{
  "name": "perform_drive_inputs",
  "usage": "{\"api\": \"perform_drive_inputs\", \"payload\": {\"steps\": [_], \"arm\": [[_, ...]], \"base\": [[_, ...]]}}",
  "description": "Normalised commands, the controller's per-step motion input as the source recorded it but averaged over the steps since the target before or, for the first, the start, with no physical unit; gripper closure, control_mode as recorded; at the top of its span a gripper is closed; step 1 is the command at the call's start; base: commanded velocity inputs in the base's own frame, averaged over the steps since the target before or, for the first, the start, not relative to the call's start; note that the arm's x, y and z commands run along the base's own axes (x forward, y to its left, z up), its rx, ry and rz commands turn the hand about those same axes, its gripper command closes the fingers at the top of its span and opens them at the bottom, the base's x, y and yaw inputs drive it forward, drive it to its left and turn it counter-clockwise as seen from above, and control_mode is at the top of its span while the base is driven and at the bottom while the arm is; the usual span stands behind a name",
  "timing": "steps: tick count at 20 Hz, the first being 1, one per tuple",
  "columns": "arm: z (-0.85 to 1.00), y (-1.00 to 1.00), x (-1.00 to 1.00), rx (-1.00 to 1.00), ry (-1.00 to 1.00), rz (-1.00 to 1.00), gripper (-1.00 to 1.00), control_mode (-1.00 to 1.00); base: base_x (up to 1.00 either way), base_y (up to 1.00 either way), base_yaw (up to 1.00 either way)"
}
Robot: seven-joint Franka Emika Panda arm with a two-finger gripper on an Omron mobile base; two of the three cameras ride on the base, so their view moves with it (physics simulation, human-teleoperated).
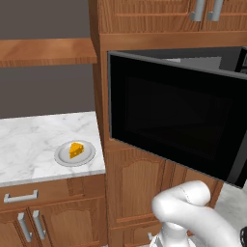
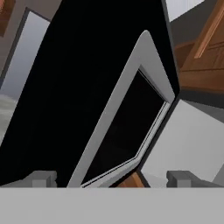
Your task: Pick the cheese from the counter and place it in the microwave. Then turn on the microwave.
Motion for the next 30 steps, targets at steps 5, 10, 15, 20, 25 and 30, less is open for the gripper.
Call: {"api": "perform_drive_inputs", "payload": {"steps": [5, 10, 15, 20, 25, 30], "arm": [[-0.05, 0.0, 0.19, 0.0, -0.05, 0.09, -1.0, -1.0], [-0.01, 0.0, 0.1, -0.01, -0.05, 0.07, -1.0, -1.0], [0.0, 0.0, 0.01, -0.01, -0.06, 0.06, -1.0, -1.0], [0.0, 0.03, 0.0, -0.02, -0.06, 0.03, -1.0, -1.0], [-0.01, 0.14, 0.0, -0.03, -0.06, 0.02, -1.0, -1.0], [0.0, 0.18, 0.0, -0.04, -0.08, 0.02, -1.0, -1.0]], "base": [[0.0, 0.0, 0.0], [0.0, 0.0, 0.0], [0.0, 0.0, 0.0], [0.0, 0.0, 0.0], [0.0, 0.0, 0.0], [0.0, 0.0, 0.0]]}}
